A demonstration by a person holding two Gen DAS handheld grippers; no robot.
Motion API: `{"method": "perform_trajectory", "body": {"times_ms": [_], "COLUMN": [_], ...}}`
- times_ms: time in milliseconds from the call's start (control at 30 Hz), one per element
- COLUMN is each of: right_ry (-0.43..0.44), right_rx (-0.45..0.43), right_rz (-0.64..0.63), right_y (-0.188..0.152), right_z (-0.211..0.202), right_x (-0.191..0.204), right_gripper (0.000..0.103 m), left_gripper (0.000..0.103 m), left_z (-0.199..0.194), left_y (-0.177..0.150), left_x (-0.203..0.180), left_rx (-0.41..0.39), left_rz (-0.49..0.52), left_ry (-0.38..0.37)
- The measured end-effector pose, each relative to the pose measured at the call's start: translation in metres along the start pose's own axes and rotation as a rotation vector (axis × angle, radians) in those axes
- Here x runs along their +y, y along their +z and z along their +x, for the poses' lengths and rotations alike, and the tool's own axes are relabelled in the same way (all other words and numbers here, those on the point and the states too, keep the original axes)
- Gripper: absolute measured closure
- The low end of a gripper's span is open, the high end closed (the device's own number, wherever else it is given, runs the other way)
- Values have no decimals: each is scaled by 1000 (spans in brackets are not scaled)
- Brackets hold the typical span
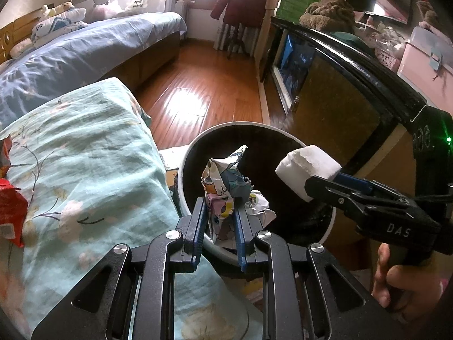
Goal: Collect trash
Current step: 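Open the left tool to drop the wrapper while the right tool releases the foam block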
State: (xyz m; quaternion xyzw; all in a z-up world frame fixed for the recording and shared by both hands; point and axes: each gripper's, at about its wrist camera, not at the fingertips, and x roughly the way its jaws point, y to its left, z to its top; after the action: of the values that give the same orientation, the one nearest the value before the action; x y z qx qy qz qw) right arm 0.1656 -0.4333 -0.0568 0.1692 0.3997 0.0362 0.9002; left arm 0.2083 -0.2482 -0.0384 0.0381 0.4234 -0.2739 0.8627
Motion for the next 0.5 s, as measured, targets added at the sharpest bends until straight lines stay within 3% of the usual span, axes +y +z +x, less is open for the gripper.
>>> {"method": "perform_trajectory", "body": {"times_ms": [400,500], "right_ry": [-7,-12], "right_rx": [-2,3], "right_rz": [5,6], "right_y": [2,2], "right_z": [1,1], "right_x": [0,1], "right_gripper": [22,21], "left_gripper": [80,55], "left_z": [3,0], "left_y": [0,-1], "left_x": [-2,-3], "left_rx": [3,-10], "left_rz": [5,8], "left_ry": [-2,8]}}
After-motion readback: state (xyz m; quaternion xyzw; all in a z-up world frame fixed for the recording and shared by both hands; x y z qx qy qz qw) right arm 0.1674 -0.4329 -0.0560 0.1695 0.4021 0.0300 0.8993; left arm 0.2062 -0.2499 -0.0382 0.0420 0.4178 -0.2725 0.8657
